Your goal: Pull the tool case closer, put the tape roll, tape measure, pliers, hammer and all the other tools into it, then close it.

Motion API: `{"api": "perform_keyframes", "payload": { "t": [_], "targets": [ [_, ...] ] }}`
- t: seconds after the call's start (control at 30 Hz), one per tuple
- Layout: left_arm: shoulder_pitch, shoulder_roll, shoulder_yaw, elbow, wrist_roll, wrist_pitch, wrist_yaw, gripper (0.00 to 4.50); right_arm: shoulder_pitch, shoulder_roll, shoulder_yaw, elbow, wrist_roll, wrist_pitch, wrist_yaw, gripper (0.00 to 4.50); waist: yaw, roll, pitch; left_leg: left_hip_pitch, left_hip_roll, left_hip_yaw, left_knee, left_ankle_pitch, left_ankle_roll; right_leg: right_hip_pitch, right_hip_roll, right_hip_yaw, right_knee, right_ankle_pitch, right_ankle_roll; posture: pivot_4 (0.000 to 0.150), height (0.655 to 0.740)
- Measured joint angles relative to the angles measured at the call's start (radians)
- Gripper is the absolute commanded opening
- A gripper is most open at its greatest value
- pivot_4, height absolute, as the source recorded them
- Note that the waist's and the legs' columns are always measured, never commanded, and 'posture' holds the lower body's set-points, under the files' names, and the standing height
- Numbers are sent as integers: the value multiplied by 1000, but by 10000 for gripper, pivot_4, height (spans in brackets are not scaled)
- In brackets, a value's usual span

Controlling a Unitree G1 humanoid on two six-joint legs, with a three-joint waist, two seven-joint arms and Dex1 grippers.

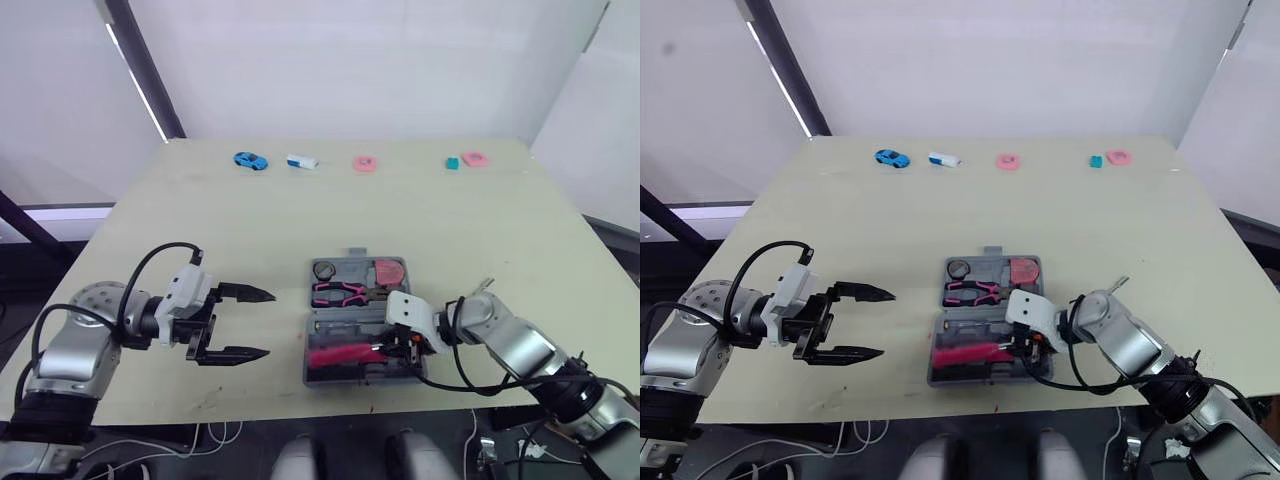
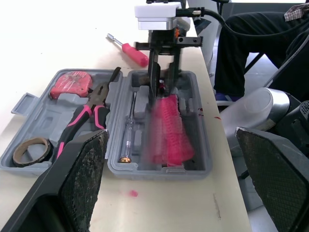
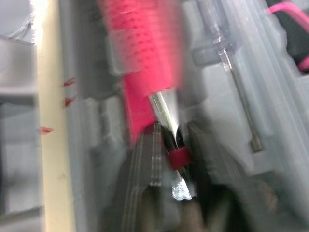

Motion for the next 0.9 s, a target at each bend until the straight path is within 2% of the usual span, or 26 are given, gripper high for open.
{"api": "perform_keyframes", "payload": {
  "t": [0.5,0.7,0.9],
  "targets": [
    [-1,1,4,23,2,-1,0,45000,-18,-20,-7,-41,-7,12,-4,277,1,0,0,0,0,0,0,0,0,0,0,0,0,0,0,1500,7400],
    [-5,2,15,42,4,-1,0,45000,-145,-103,65,-118,-82,56,77,277,1,0,0,0,0,0,0,0,0,0,0,0,0,0,0,1500,7400],
    [-4,5,16,64,20,-11,0,45000,-224,-109,153,-142,-140,107,128,277,1,1,0,-1,0,1,0,0,0,0,-1,0,0,0,0,1500,7400]
  ]
}}
